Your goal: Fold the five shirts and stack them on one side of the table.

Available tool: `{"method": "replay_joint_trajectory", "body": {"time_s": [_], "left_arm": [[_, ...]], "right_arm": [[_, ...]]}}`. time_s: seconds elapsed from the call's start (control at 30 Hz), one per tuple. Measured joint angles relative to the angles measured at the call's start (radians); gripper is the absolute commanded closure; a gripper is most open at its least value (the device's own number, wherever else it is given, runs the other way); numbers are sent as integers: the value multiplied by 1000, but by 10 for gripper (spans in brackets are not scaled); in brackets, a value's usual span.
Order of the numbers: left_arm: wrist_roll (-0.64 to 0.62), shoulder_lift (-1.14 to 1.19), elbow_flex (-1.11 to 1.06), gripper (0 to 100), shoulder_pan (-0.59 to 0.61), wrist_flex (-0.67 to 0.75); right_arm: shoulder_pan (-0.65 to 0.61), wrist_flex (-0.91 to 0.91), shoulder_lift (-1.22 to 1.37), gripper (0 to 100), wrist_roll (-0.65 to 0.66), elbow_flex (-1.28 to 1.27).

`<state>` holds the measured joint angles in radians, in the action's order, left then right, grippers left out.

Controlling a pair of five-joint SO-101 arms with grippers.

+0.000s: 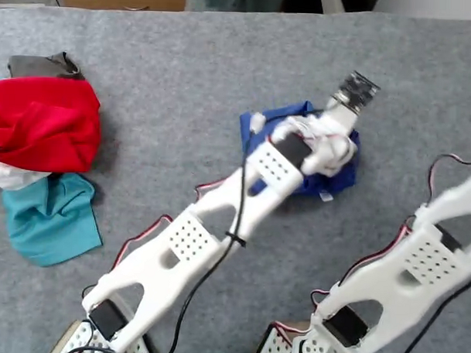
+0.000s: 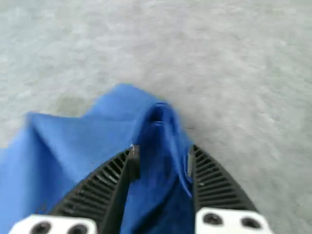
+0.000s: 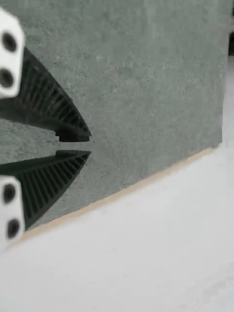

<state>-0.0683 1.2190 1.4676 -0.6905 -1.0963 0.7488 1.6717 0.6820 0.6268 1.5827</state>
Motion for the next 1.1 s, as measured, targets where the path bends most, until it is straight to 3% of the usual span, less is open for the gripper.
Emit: {"method": "replay_joint_trajectory", "body": {"time_s": [0.17, 0.37, 0.53, 0.83, 1.1], "left_arm": [[-8, -52, 130, 981, 110, -192], [-14, -229, 150, 971, 296, -451], [-12, -310, 157, 972, 370, -632], [-14, -275, 103, 973, 582, -661], [-41, -331, -402, 971, 580, -655]], "right_arm": [[-147, 31, 32, 977, 75, -77], [-324, 81, 64, 983, 103, -141], [-453, 84, 66, 983, 103, -258], [-778, 83, 71, 983, 103, -582], [-801, 35, 126, 983, 129, -677]]}}
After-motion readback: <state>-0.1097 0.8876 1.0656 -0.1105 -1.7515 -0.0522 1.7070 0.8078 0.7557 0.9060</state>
